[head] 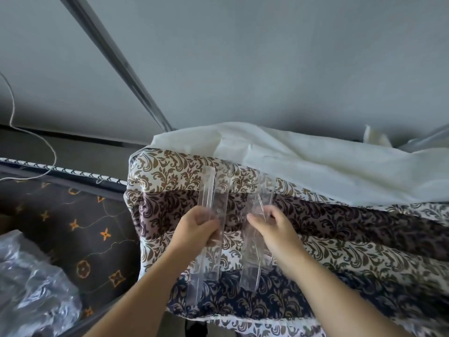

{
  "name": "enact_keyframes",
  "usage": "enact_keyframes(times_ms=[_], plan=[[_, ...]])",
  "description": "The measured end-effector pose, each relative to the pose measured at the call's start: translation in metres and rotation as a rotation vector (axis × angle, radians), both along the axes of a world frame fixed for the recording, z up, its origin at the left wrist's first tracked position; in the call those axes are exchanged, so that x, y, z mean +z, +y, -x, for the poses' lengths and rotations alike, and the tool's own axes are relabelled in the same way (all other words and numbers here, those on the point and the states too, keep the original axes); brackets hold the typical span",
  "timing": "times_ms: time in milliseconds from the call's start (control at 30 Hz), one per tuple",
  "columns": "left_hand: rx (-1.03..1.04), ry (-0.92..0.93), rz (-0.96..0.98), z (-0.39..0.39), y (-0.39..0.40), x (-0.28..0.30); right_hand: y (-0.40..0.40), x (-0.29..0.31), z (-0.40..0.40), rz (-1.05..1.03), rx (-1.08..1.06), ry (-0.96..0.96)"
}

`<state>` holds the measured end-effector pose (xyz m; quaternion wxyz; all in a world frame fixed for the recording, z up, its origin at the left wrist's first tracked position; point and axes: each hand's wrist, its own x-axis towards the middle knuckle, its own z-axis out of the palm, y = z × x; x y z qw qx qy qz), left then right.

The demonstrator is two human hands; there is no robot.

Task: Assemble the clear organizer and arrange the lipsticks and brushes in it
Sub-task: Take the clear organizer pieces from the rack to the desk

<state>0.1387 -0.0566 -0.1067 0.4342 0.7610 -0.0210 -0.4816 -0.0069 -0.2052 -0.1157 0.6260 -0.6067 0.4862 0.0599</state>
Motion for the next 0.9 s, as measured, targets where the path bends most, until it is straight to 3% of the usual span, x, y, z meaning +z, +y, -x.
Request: enact_keyframes(times_ms=[233,367,533,733,900], plan=[[-0.053,-0.003,0.216,0.023,0.019,0.092,0.006,0.096,0.045,-0.133,-0.165,-0.185],[-0.094,-0.025,0.322,0.046,0.038,0.133,0.037,0.142,0.095,-0.091,-0.191,-0.220],[-0.243,0.092,0.422,0.073,0.070,0.175,0.103,0.191,0.157,-0.131,-0.463,-0.333],[-0.534,0.065,0.425,0.100,0.108,0.242,0.206,0.240,0.217,-0.153,-0.770,-0.392],[-0.744,0.042,0.417,0.134,0.133,0.299,0.285,0.279,0.258,-0.051,-1.023,-0.381]])
